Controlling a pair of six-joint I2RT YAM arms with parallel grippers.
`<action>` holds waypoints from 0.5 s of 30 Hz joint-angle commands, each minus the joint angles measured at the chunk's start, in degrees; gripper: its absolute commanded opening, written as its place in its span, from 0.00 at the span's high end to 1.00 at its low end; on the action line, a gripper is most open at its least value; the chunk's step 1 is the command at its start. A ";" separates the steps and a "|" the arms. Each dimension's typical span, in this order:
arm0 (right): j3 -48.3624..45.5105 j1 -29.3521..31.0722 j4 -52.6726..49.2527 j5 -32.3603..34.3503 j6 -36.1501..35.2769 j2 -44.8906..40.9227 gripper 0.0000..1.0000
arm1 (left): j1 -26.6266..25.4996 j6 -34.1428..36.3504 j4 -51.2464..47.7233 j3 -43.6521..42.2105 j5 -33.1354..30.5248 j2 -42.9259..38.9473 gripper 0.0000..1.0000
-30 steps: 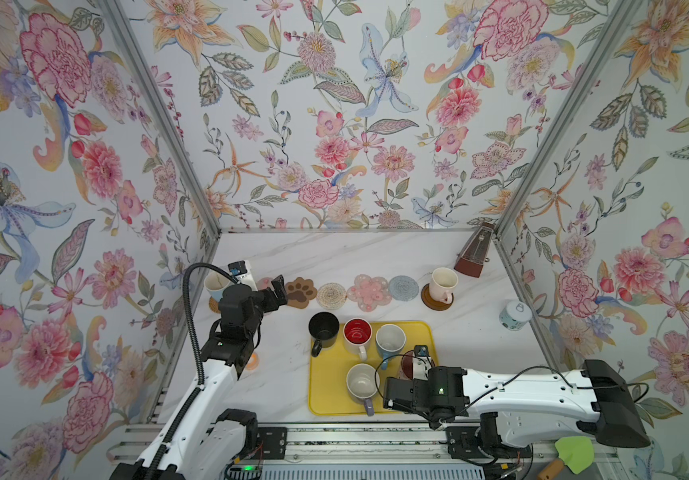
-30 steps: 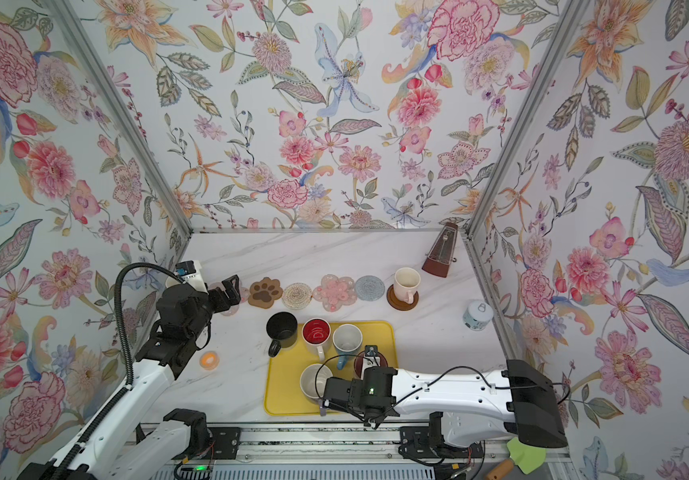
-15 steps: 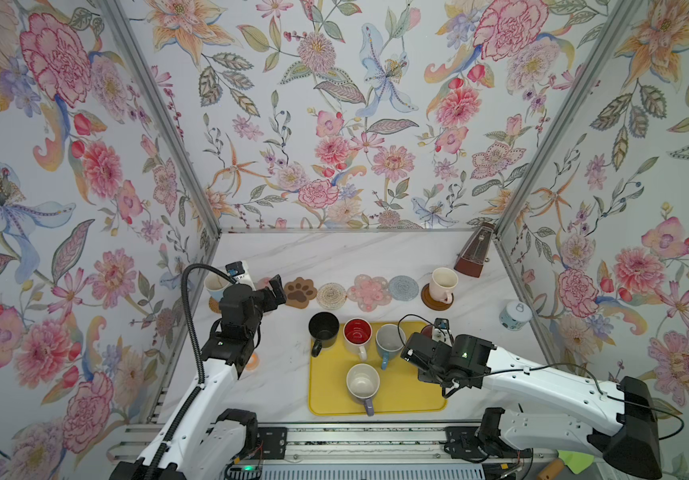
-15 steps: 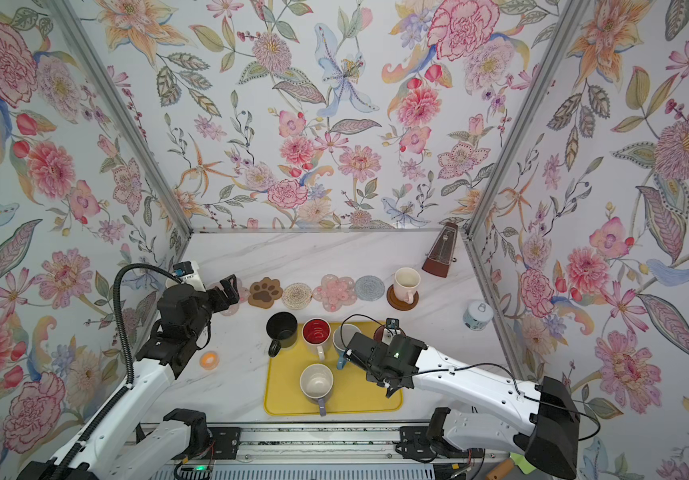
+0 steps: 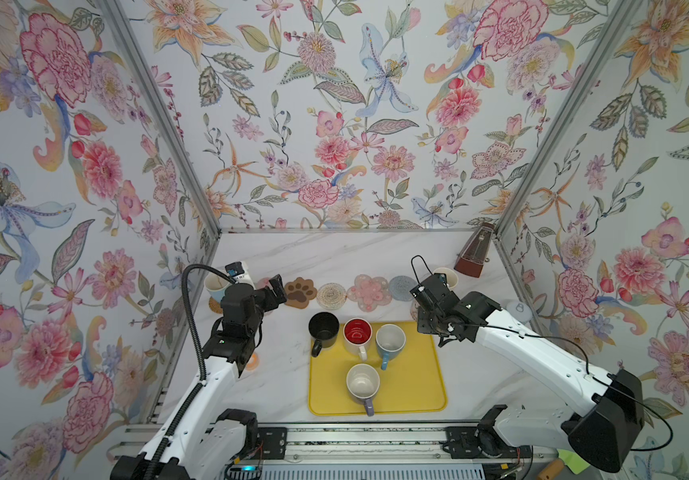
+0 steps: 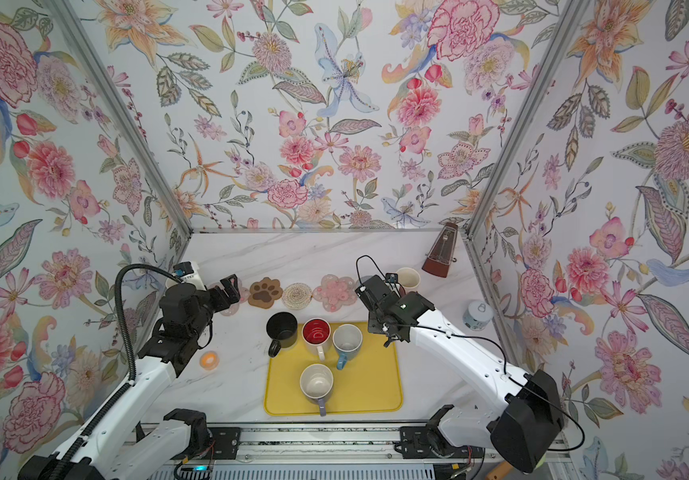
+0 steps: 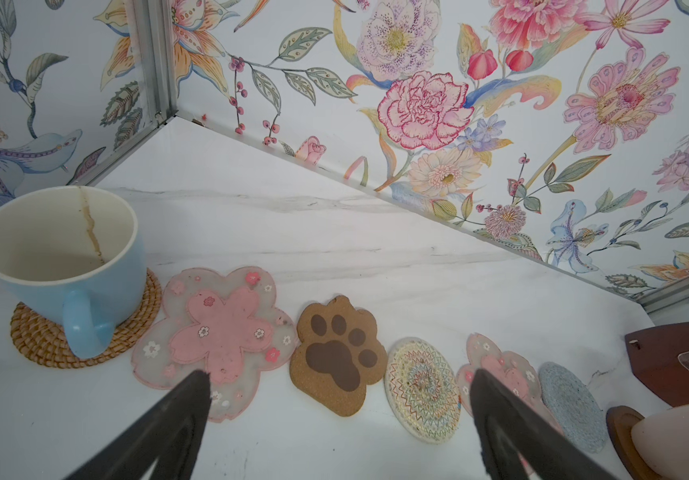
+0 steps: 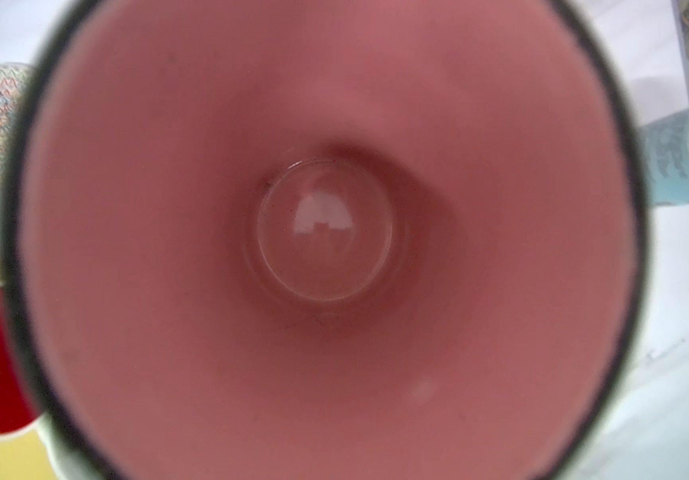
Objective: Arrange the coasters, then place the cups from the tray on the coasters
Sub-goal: 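Carry the pink-inside mug with the right gripper toward the blue woven coaster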
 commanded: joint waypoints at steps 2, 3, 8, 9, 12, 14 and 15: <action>6.73 -2.71 9.71 -1.14 -9.40 5.51 0.97 | -0.07 -1.27 2.11 -1.27 0.92 -1.68 0.01; 7.60 -3.07 10.35 -1.29 -10.52 6.89 0.97 | -0.06 -1.49 2.25 -1.44 1.12 -1.77 0.01; 10.40 -5.53 13.41 -2.82 -14.58 13.23 0.96 | -0.04 -3.16 2.82 -1.85 1.92 -1.61 0.01; 10.66 -6.14 14.05 -3.13 -15.16 14.13 0.97 | -0.16 -3.43 2.82 -2.01 1.90 -1.51 0.01; 11.03 -7.26 16.10 -4.53 -15.96 15.91 0.96 | -0.15 -4.01 2.90 -2.29 1.98 -1.41 0.01; 11.27 -9.26 17.30 -5.78 -16.25 17.13 0.96 | -0.10 -4.18 2.94 -2.23 2.08 -1.26 0.01; 11.57 -9.47 17.32 -5.94 -16.40 17.90 0.96 | -0.09 -4.27 2.97 -2.22 2.13 -1.09 0.01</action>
